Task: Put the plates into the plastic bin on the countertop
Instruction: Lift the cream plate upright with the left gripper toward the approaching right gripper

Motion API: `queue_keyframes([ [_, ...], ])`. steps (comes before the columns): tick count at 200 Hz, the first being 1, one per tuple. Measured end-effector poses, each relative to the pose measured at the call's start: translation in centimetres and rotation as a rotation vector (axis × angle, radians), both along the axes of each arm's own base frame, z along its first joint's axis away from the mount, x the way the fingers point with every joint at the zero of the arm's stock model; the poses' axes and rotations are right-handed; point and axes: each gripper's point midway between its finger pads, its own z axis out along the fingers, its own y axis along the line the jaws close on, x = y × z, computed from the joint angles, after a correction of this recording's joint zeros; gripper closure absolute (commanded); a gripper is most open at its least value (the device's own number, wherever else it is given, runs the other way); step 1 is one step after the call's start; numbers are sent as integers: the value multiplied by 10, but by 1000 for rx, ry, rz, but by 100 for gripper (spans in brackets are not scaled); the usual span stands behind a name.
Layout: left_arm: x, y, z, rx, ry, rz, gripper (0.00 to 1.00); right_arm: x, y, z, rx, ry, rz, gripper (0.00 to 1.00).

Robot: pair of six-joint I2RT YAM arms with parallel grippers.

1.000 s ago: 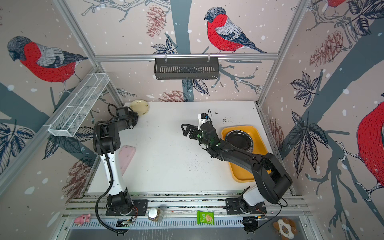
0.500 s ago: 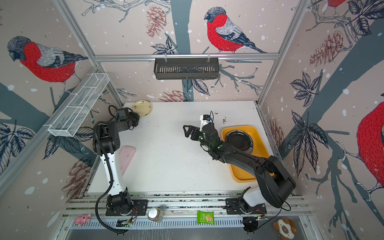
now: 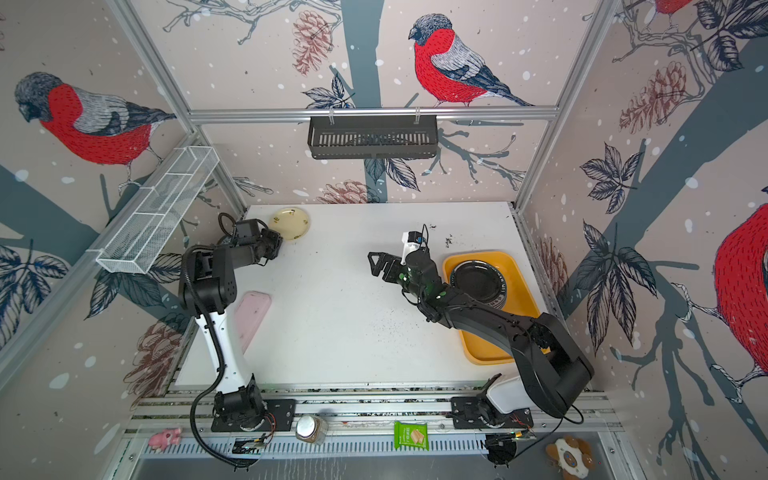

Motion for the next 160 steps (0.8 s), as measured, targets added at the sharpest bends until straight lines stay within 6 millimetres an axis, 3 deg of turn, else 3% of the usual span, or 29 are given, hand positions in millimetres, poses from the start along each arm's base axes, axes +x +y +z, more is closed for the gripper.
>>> queue_keyframes([
  [58,-14,-38,30,32,-46,-131,96,-3,-4,0,2,-3,-4,0],
  [107,-39,-67,36,29,-22,-251,96,-7,-15,1,4,-10,-22,0],
  [131,-46,-81,56,27,-50,-316,95,-7,-20,-3,-1,-4,-32,0],
  [160,-58,-98,95,76,-114,-403,95,-6,-22,-4,-1,-3,-36,0],
])
